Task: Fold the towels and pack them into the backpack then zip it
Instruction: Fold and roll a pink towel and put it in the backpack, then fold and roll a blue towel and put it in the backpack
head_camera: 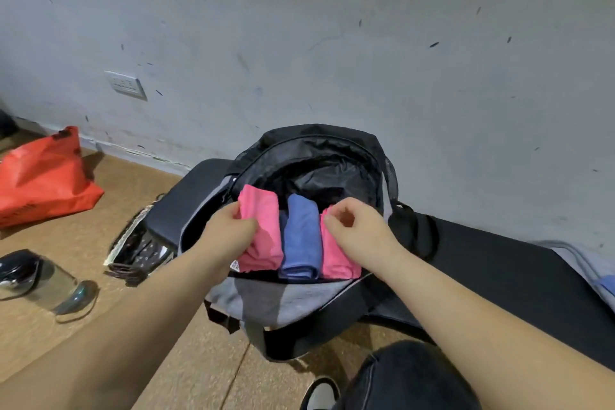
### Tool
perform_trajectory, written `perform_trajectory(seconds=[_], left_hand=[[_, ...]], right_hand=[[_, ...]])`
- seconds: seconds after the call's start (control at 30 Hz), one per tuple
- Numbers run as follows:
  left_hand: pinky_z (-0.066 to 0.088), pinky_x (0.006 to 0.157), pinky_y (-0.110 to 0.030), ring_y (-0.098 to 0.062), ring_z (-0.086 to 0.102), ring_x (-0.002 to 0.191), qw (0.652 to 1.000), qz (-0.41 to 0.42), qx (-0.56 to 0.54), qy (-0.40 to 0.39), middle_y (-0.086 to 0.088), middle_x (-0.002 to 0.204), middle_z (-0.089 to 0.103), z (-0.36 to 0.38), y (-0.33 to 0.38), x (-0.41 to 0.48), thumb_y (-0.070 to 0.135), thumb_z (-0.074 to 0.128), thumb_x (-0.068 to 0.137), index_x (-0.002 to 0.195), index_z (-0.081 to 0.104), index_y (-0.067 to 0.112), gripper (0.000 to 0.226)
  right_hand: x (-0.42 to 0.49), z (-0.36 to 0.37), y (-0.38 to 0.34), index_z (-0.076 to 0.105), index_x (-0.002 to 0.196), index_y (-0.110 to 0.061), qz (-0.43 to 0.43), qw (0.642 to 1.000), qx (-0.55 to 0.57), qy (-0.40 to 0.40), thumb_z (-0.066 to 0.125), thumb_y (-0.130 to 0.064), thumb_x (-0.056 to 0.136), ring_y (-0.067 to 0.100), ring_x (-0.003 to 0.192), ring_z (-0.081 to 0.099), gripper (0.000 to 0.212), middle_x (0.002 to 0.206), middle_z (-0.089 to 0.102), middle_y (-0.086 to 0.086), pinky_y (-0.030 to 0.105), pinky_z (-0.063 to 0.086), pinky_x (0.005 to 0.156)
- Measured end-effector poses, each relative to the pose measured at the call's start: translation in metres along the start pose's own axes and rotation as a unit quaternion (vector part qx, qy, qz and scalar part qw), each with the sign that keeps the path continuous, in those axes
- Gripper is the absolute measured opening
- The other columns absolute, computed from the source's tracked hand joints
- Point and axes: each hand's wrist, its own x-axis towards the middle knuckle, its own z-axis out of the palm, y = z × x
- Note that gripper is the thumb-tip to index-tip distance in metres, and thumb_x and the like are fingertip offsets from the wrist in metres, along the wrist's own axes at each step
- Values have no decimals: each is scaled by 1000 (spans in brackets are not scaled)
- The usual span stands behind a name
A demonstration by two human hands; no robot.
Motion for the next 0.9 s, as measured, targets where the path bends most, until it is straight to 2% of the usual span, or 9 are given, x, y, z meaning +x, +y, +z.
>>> perform_trajectory(seconds=[0.1,0.23,0.37,0.47,0.57,0.63,0.7,0.8,0.9], left_hand=[[56,51,-31,-28,71,75,997,21,73,-6,-10,95,74,8,-17,15,0,58,90,107,72,16,28],[61,78,-42,-32,73,86,984,61,163,41,0,81,74,9,-33,33,9,73,85,89,73,18,10],[63,88,-48,-23,75,88,994,54,87,45,4,92,74,10,-28,44,7,83,78,109,71,25,38],[58,89,-42,-23,70,95,988,67,130,49,3,102,69,11,-29,46,12,85,77,107,59,25,41],[47,92,-35,-17,54,108,945,203,227,123,6,119,52,8,-28,37,21,81,85,122,57,21,43],[50,95,-38,-17,56,105,920,279,262,80,5,118,59,9,-23,31,27,70,96,126,63,22,31],[52,96,-37,-20,61,103,916,246,316,-10,2,115,66,14,-20,24,32,69,98,126,69,21,31],[46,99,-30,-23,62,122,917,163,359,-69,0,136,66,19,-17,19,35,64,101,139,64,22,40],[53,90,-37,-34,66,111,917,156,362,-68,-9,119,70,22,-8,13,25,54,103,118,74,15,26]], right_hand=[[3,15,8,66,102,-32,-5,998,-52,-41,67,-40,91,14,95,69,14,104,71,-11,41,56,94],[-3,15,15,66,124,-32,-49,989,-116,-73,70,-46,91,10,112,62,36,118,62,-13,36,51,101],[-4,13,19,66,127,-35,-84,985,-124,-89,71,-50,91,6,116,58,39,118,56,-19,33,49,102],[-4,13,20,66,127,-33,-83,986,-113,-92,70,-47,93,4,117,58,37,124,59,-15,29,47,104],[-4,11,20,69,124,-28,-83,987,-106,-83,70,-41,94,4,111,60,32,120,62,-12,25,46,103],[-4,7,19,71,119,-26,-77,990,-97,-67,70,-38,95,3,106,62,27,117,63,-10,23,46,100],[-4,4,17,72,116,-27,-67,993,-81,-53,70,-36,95,4,106,63,23,116,65,-10,24,47,100],[-7,-3,16,72,115,-28,-59,996,-60,-43,70,-35,95,6,108,64,21,117,67,-11,22,47,98],[-15,-16,15,73,113,-28,-57,996,-59,-45,69,-35,96,5,108,64,19,115,69,-13,20,46,94]])
